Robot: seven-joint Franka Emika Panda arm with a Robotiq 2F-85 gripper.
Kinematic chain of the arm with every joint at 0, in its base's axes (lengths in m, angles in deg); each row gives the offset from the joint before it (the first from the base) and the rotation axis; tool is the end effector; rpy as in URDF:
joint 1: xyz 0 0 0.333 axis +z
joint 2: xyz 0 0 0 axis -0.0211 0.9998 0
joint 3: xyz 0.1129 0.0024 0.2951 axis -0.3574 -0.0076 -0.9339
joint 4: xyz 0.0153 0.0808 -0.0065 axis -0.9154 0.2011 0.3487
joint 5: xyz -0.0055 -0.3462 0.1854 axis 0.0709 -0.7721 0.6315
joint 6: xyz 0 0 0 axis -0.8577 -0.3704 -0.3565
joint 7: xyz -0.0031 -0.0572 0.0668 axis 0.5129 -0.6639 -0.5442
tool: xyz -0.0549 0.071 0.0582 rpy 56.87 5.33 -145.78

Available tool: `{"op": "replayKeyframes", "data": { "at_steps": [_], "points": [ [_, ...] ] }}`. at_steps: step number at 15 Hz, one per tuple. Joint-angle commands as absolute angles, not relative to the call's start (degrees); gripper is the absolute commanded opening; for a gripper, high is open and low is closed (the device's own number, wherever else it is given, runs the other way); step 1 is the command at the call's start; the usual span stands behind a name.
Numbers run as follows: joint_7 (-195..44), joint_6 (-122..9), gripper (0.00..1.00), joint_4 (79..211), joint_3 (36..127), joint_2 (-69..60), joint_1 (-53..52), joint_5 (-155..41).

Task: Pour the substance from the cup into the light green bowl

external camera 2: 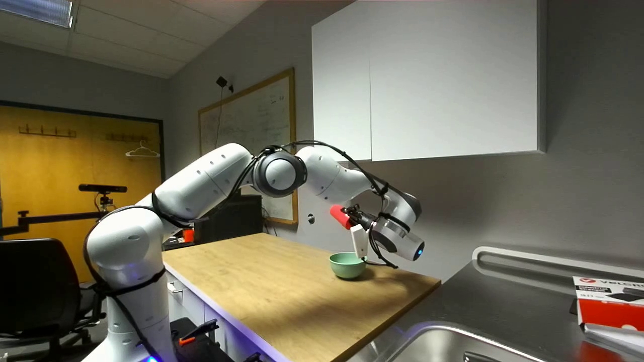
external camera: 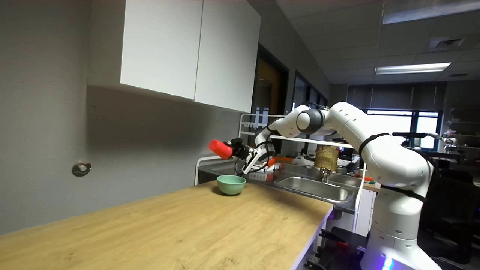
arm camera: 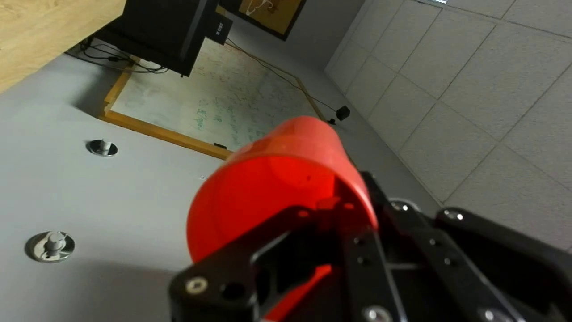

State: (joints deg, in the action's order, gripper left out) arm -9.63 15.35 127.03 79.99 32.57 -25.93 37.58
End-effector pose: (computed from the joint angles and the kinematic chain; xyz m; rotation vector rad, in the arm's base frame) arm 0.6700 -0.1836 0.2630 -1.2922 -0.2394 -0.4746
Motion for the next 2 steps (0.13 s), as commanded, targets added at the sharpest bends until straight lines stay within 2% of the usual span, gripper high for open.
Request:
{"op": "replayKeyframes", "data": {
  "at_steps": [1, 2],
  "points": [
    [-12.2, 16.7, 0.03, 123.8, 80.6, 34.2, -25.6, 38.8],
    [-12.3, 16.8, 0.03, 123.6, 80.7, 34.3, -25.6, 38.6]
  ]
}}
